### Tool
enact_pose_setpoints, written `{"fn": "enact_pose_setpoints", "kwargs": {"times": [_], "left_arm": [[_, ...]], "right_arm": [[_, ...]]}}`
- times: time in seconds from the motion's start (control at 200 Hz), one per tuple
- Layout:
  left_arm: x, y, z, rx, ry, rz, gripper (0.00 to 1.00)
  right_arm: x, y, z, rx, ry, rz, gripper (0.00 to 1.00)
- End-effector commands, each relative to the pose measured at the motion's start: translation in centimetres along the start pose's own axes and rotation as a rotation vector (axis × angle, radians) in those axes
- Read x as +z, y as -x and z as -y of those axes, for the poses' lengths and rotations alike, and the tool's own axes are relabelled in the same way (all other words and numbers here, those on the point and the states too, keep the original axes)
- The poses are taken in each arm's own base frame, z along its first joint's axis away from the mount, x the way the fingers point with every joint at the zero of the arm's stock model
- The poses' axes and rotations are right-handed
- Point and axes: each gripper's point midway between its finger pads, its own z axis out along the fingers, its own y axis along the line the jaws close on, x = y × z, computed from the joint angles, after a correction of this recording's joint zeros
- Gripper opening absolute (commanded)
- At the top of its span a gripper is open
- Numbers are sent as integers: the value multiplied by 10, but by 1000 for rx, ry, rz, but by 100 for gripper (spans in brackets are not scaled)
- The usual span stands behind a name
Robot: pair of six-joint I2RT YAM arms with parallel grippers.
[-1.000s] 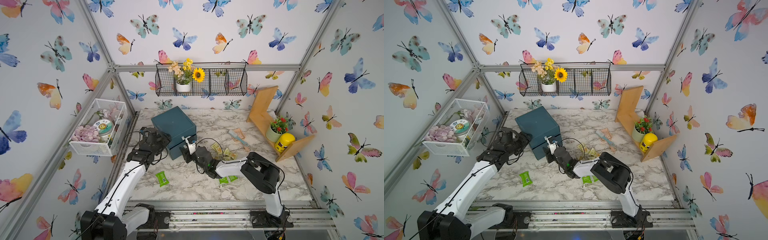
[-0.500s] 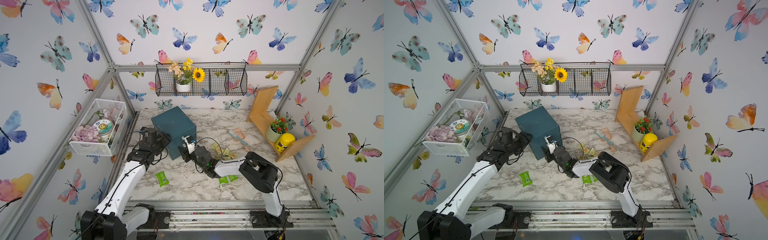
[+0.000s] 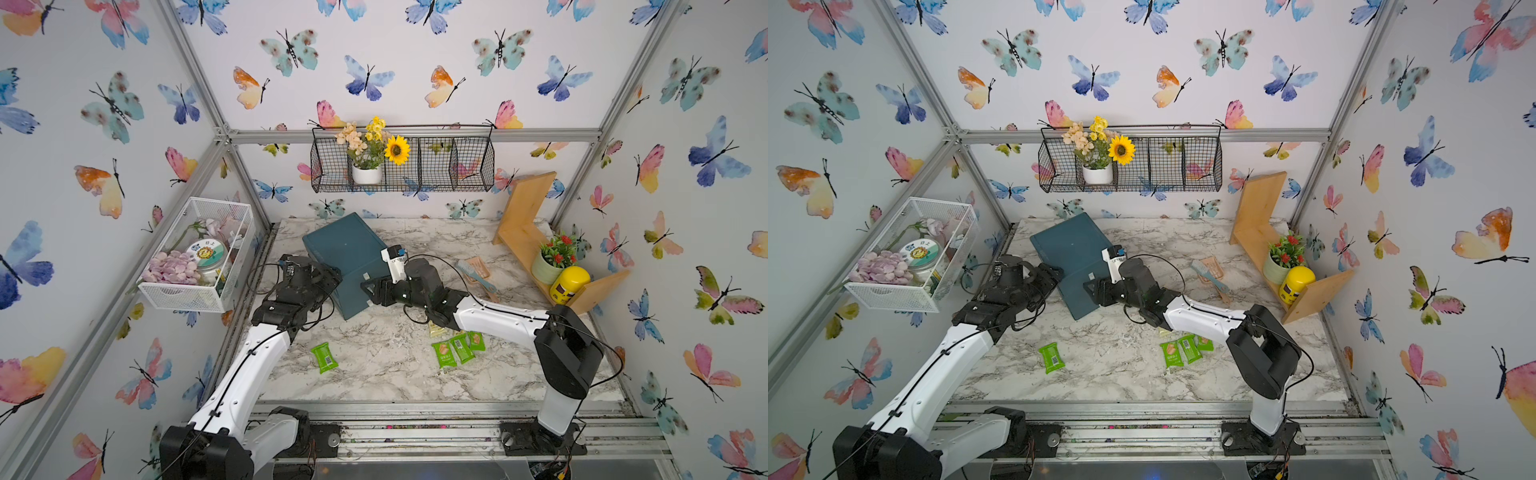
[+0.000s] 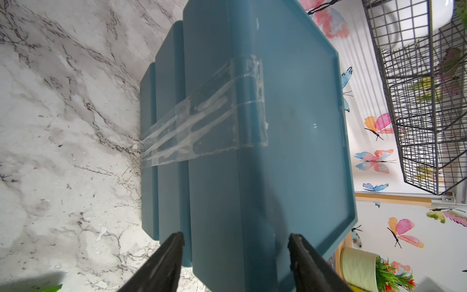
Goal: Take the cookies out of the drawer
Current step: Close the drawer in the storage box, then open the drawer in the storage box.
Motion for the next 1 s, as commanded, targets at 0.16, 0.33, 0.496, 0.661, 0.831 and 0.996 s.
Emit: {"fn": "enact_pose_setpoints", "kwargs": {"times": [0.16,0.33,0.496,0.661,0.831,0.996], "left_arm": [[-1,2,2,13,-19,7,70],[-1,1,1,10,-15,3,68],[0,0,0,11,-13,-7,67],[3,-4,0,11,-10,-27,64],[7,-7,-3,10,-3,-44,62],[9,-7,-2,10,-3,-49,60]], "right_arm": [[5,9,-5,270,143,-71,58],[18,15,-10,287,181,-78,55],[22,21,-11,305,192,-52,47],[22,23,-9,318,183,-36,30],[14,22,-8,315,169,-24,12],[2,10,-6,316,157,-52,2]]}}
